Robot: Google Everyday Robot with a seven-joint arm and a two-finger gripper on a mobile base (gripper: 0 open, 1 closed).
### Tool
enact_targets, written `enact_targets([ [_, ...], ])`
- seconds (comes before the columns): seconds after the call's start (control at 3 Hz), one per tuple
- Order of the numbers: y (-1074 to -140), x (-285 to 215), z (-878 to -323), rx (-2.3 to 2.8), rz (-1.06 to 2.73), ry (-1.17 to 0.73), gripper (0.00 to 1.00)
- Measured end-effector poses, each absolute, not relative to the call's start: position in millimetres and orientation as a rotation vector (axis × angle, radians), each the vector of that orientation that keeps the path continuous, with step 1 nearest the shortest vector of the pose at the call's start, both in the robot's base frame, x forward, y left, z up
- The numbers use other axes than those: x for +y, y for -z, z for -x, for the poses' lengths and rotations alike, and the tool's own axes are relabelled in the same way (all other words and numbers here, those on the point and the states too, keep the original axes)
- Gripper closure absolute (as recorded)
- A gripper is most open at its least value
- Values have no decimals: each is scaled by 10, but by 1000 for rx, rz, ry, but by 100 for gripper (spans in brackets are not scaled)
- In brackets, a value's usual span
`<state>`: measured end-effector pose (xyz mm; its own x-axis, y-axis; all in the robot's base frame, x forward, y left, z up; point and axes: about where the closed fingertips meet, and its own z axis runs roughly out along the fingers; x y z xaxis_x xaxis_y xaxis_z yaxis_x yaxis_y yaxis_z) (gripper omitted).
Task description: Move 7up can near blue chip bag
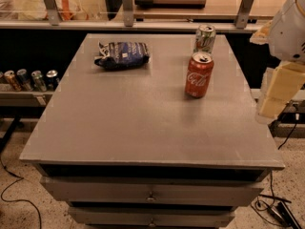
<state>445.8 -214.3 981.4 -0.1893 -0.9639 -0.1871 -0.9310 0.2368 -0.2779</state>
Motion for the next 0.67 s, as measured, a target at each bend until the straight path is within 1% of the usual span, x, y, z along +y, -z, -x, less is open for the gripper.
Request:
enact_targets([
  [0.67, -9969, -2044, -4997, 2048, 1917, 271, 0],
])
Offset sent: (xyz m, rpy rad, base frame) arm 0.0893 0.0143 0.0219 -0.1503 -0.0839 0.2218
